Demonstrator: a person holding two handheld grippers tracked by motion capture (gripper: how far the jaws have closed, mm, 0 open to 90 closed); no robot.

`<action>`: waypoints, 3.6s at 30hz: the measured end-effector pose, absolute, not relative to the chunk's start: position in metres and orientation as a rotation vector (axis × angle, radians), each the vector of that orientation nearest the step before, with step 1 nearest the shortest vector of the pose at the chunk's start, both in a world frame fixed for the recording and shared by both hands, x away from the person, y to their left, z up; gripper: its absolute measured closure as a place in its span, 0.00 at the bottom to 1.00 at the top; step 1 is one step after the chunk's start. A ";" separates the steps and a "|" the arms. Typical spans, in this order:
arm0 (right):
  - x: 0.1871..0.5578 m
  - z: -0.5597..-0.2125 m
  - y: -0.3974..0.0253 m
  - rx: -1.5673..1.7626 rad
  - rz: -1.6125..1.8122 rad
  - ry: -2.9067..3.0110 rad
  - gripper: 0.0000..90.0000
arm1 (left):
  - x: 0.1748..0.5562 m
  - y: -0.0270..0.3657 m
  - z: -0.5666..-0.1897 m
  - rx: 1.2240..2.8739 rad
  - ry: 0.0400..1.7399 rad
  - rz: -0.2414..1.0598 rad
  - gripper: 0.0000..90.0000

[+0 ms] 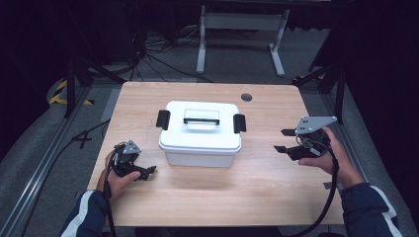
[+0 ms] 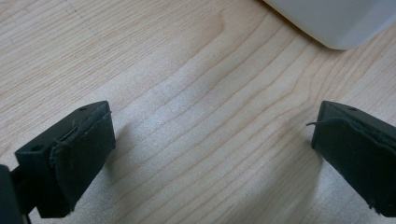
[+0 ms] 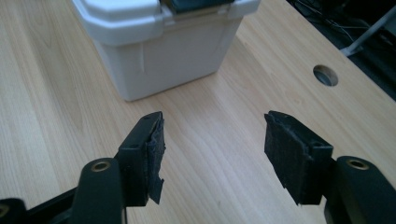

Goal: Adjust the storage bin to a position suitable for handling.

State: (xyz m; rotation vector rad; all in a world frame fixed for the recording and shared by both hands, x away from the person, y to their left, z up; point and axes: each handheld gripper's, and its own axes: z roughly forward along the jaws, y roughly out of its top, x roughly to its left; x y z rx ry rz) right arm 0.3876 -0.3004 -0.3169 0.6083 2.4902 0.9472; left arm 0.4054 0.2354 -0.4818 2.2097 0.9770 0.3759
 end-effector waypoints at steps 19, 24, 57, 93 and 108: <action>0.417 -0.272 -0.219 0.327 0.865 2.581 0.47 | 0.406 0.235 -0.482 2.208 0.986 0.371 0.00; 0.426 -0.268 -0.198 0.290 0.849 2.610 0.47 | 0.406 0.235 -0.482 2.206 0.987 0.370 0.00; 0.465 -0.288 -0.090 0.121 0.588 2.718 0.76 | 0.406 0.235 -0.482 2.208 0.984 0.360 0.00; 0.465 -0.282 -0.083 0.001 0.644 2.652 0.94 | 0.406 0.234 -0.482 2.206 0.985 0.360 0.00; 0.461 -0.271 -0.087 -0.001 0.661 2.630 0.94 | 0.406 0.234 -0.482 2.205 0.986 0.360 0.00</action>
